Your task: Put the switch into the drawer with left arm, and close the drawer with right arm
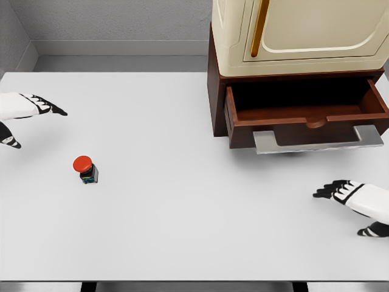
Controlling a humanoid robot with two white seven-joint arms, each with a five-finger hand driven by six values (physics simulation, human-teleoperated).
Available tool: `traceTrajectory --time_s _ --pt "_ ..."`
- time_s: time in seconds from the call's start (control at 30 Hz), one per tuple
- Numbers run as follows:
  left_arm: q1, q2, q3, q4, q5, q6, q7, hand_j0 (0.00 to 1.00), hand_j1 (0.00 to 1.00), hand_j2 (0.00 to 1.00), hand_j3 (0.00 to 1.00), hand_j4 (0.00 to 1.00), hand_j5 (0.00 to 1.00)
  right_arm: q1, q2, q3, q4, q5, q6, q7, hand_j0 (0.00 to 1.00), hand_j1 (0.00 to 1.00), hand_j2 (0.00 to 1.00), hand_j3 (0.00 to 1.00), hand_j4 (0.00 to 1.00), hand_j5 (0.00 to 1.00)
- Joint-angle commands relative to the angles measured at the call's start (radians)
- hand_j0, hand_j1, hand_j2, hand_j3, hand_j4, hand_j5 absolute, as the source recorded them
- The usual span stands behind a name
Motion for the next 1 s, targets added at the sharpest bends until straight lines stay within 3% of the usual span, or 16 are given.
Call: traceTrajectory --time_s 0.0,0.1,0.23,0.3,0.4,0.5,0.57,0.63,0.77,0.87,0.97 --pt "0.0 0.002 0.0 -0.003 0.005 0.002 0.0 1.0 1.0 1.0 1.0 1.0 1.0 -0.002 -0.003 0.007 -0.001 -0.011 0.002 0.001 1.0 1.0 1.0 1.0 1.0 1.0" --pt "0.002 0.002 0.0 -0.013 0.005 0.002 0.0 1.0 1.0 1.0 1.0 1.0 1.0 -0.009 -0.003 0.007 -0.001 -0.011 0.002 0.001 1.0 1.0 1.0 1.0 1.0 1.0" --pt "0.002 0.009 -0.056 -0.129 0.003 0.002 0.0 1.0 1.0 1.0 1.0 1.0 1.0 -0.009 -0.031 -0.008 -0.001 -0.011 0.002 0.002 1.0 1.0 1.0 1.0 1.0 1.0" --pt "0.002 0.003 -0.085 -0.168 0.002 0.002 0.0 1.0 1.0 1.0 1.0 1.0 1.0 0.005 -0.029 -0.075 0.001 -0.012 0.002 0.048 0.83 0.83 0.83 0.83 0.83 0.83" --pt "0.002 0.023 -0.131 -0.26 0.002 0.002 0.0 1.0 1.0 1.0 1.0 1.0 1.0 0.011 -0.028 -0.134 0.001 -0.012 0.002 0.051 0.73 0.73 0.73 0.73 0.73 0.73" --pt "0.005 0.025 -0.133 -0.264 0.0 0.002 0.0 1.0 1.0 1.0 1.0 1.0 1.0 0.052 -0.022 -0.212 0.001 -0.014 0.002 0.051 0.66 0.66 0.66 0.66 0.66 0.66" --pt "0.002 0.011 -0.182 -0.264 -0.052 0.002 0.0 1.0 1.0 1.0 1.0 1.0 1.0 0.103 -0.022 -0.262 0.002 -0.066 0.002 0.056 0.61 0.61 0.61 0.61 0.61 0.61" --pt "-0.003 0.011 -0.185 -0.264 -0.061 0.002 0.0 1.0 1.0 1.0 1.0 1.0 1.0 0.163 -0.005 -0.364 0.002 -0.112 0.002 0.102 0.57 0.57 0.57 0.57 0.57 0.57" --pt "-0.002 0.009 -0.185 -0.301 -0.073 0.002 0.0 1.0 1.0 1.0 1.0 1.0 1.0 0.172 0.004 -0.382 0.002 -0.124 0.002 0.134 0.57 0.57 0.57 0.57 0.57 0.57" --pt "-0.003 0.009 -0.185 -0.303 -0.075 0.002 0.0 0.85 0.85 0.85 0.85 0.85 0.85 0.163 0.0 -0.382 0.004 -0.124 0.002 0.139 0.57 0.57 0.57 0.57 0.57 0.57" --pt "-0.006 0.009 -0.185 -0.303 -0.073 0.002 0.0 0.84 0.84 0.84 0.84 0.84 0.84 0.118 0.008 -0.376 0.001 -0.134 0.002 0.139 0.6 0.6 0.6 0.6 0.6 0.6"
